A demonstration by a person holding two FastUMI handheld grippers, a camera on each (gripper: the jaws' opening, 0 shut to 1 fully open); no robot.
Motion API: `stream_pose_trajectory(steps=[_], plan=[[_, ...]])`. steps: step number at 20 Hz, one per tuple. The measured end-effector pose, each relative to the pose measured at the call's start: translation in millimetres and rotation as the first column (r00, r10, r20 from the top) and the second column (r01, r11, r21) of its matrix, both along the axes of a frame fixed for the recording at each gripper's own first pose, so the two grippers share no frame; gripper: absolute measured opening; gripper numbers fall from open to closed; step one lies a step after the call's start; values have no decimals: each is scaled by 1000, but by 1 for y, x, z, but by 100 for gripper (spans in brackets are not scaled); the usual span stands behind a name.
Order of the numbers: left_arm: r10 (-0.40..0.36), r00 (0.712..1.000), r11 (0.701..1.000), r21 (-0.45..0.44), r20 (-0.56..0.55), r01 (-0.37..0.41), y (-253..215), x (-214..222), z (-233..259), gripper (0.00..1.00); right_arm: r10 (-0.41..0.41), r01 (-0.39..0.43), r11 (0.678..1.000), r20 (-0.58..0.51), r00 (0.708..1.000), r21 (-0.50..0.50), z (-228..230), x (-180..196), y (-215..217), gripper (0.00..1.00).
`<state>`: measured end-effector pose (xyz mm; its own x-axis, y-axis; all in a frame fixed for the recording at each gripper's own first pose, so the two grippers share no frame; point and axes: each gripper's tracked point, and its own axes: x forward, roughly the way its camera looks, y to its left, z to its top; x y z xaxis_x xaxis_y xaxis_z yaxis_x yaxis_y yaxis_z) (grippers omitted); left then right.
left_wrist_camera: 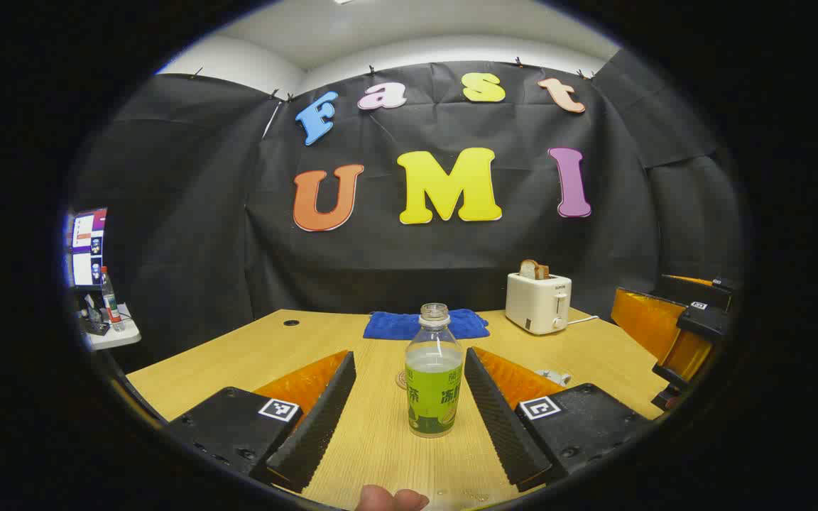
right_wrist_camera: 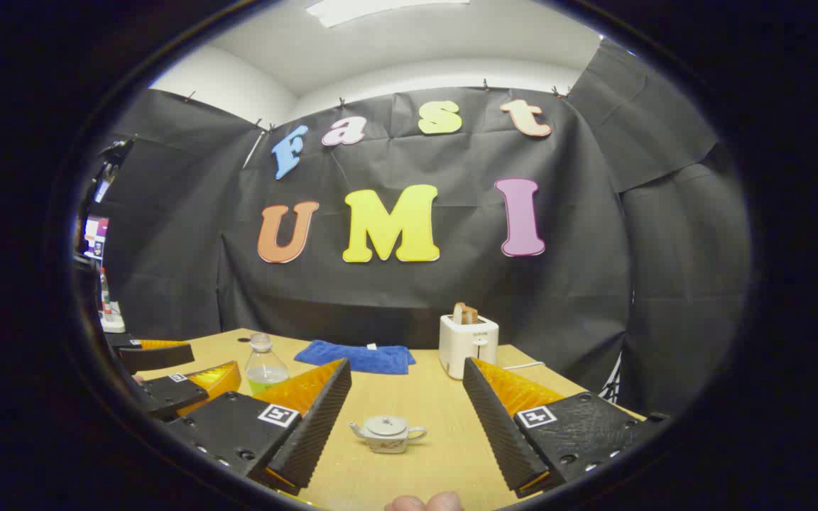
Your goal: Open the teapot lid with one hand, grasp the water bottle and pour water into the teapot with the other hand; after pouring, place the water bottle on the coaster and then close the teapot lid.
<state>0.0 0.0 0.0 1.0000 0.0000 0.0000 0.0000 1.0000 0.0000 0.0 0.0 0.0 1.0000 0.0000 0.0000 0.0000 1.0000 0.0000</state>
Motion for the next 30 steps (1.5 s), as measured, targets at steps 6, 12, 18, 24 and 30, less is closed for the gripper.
stream_pose_trajectory(steps=[6, 12, 18, 24, 30], plan=[[5, 1000, 1000, 6, -22, -5, 4, 3, -6, 96, 11, -11, 1000, -5, 1000, -5, -5, 3, 4, 95], [9, 999, 1000, 5, -35, -9, 5, 5, -10, 97, 23, -23, 999, -7, 1000, -36, -7, 3, 6, 95], [6, 999, 1000, 10, -39, -6, 4, 5, -11, 97, 21, -21, 999, -15, 1000, -33, -13, 6, 5, 95], [14, 999, 1000, 8, -36, -13, 6, 6, -11, 97, 16, -16, 999, -16, 1000, -34, -15, 9, 2, 95], [12, 999, 1000, 9, -44, -12, 6, 8, -16, 97, 15, -16, 999, -44, 999, -36, -29, 17, -1, 95]])
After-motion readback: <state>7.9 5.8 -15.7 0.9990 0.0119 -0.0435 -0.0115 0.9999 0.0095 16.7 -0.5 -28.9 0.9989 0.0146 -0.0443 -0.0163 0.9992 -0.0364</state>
